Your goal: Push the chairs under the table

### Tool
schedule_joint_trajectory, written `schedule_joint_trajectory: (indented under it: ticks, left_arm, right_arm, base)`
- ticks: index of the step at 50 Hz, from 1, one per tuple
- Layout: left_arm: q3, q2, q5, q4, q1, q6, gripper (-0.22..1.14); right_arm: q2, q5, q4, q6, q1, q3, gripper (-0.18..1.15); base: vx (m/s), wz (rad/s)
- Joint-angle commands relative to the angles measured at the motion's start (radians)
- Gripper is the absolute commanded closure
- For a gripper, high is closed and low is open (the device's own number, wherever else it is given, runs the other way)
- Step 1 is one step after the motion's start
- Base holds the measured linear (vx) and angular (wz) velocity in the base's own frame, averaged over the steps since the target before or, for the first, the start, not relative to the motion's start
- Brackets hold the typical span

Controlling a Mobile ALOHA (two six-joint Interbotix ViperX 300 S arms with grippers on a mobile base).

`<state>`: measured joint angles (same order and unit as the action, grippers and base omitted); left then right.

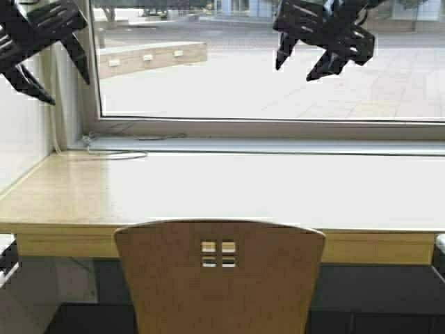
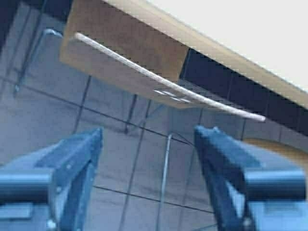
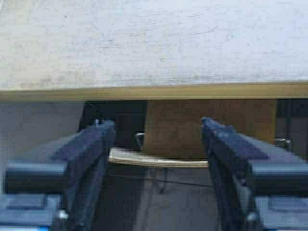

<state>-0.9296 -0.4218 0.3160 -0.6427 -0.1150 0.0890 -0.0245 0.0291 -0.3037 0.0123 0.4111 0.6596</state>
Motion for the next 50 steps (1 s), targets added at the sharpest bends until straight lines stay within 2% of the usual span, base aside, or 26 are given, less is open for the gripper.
schedule_joint_trajectory:
  ticks: [1,5,12,20,36,50]
  left_arm:
    - [0.008,-0.138,0.029,0.106,0.003,0.091,0.0]
    - [-0.008,-0.219,0.026,0.179,0.002,0.126,0.01]
    - [-0.037,-0.295,-0.018,0.258,-0.002,0.133,0.01]
    - [-0.038,-0.318,-0.055,0.265,-0.003,0.132,0.01]
    - [-0.057,-0.324,-0.087,0.267,-0.005,0.129,0.01]
    - [-0.077,-0.345,-0.137,0.268,-0.005,0.132,0.01]
  right_arm:
    - [-0.048,0.012,0.295,-0.009,-0.011,0.046,0.08]
    - [-0.074,0.028,0.416,0.012,-0.011,0.104,0.08]
    - [-0.153,0.077,0.388,0.067,-0.009,0.109,0.08]
    - [-0.232,0.078,0.393,0.064,-0.009,0.137,0.08]
    - [-0.212,0.086,0.345,0.08,-0.003,0.137,0.08]
    - [-0.209,0.086,0.341,0.081,0.0,0.121,0.08]
  base:
    - [-0.08,0.36]
    - [-0.06,0.39]
    - [-0.04,0.52]
    - [-0.04,0.71]
    - [-0.1,0.63]
    - [-0.24,0.32]
